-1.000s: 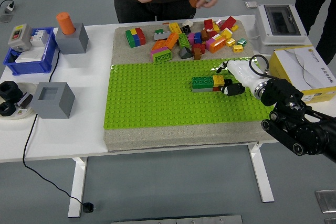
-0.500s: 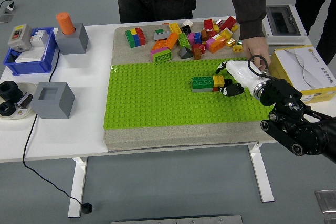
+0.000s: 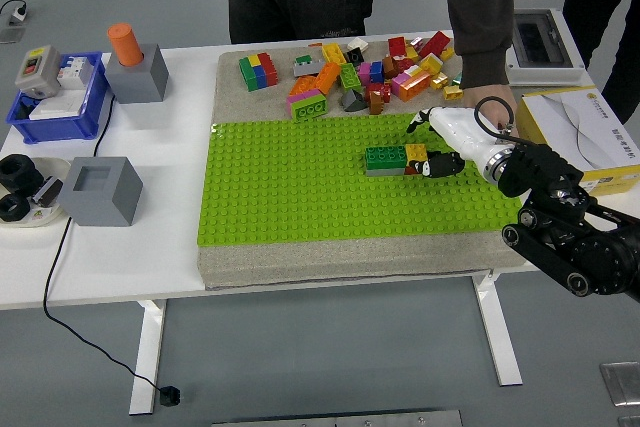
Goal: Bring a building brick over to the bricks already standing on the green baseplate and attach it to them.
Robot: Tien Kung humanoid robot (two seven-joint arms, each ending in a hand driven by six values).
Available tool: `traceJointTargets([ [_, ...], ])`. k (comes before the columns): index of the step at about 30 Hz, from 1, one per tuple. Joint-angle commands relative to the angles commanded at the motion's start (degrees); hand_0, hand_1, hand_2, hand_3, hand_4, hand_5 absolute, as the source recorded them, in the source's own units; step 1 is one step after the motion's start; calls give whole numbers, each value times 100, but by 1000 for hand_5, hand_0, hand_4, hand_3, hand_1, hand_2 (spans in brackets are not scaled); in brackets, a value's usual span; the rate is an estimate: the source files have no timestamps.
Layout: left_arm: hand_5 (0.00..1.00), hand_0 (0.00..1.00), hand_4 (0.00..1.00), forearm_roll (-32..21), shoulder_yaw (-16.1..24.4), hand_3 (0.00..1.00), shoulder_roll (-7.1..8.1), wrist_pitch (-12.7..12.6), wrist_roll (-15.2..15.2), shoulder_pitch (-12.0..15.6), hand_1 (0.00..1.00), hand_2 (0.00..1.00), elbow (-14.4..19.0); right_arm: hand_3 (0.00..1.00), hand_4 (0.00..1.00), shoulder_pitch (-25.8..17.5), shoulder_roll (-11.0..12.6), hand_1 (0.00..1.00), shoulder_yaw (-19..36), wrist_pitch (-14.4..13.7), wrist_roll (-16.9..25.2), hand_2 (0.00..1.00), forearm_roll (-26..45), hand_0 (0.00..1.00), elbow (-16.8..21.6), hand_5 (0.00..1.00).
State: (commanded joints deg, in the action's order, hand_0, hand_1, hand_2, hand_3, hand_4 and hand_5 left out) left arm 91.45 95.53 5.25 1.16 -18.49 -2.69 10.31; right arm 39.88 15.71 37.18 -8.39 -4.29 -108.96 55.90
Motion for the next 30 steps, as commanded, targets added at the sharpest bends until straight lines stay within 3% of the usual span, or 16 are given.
traceJointTargets([
  [2,816,781,998,-8,-2,453,-3,-2,0,5,776,718,0,665,905,-27,58,729,32,13,-21,816,-73,703,101,374],
  [3,815,781,998,-10,-2,452,-4,-3,0,7,775,717,0,608,933,-41,85,732,45,18,-31,816,-104,713,145,526],
  [7,815,781,998,-9,2,452,-7,-6,-2,19,775,717,0,608,933,-95,160,732,60,31,-52,816,-160,713,257,526],
  [8,816,780,998,-4,5,454,-9,-6,-3,22,775,718,0,573,942,-107,165,734,56,34,-55,819,-165,715,260,587],
  [30,818,780,998,12,7,456,-26,-12,-5,48,774,718,0,577,918,-162,52,735,-119,7,-20,825,-78,713,66,605],
])
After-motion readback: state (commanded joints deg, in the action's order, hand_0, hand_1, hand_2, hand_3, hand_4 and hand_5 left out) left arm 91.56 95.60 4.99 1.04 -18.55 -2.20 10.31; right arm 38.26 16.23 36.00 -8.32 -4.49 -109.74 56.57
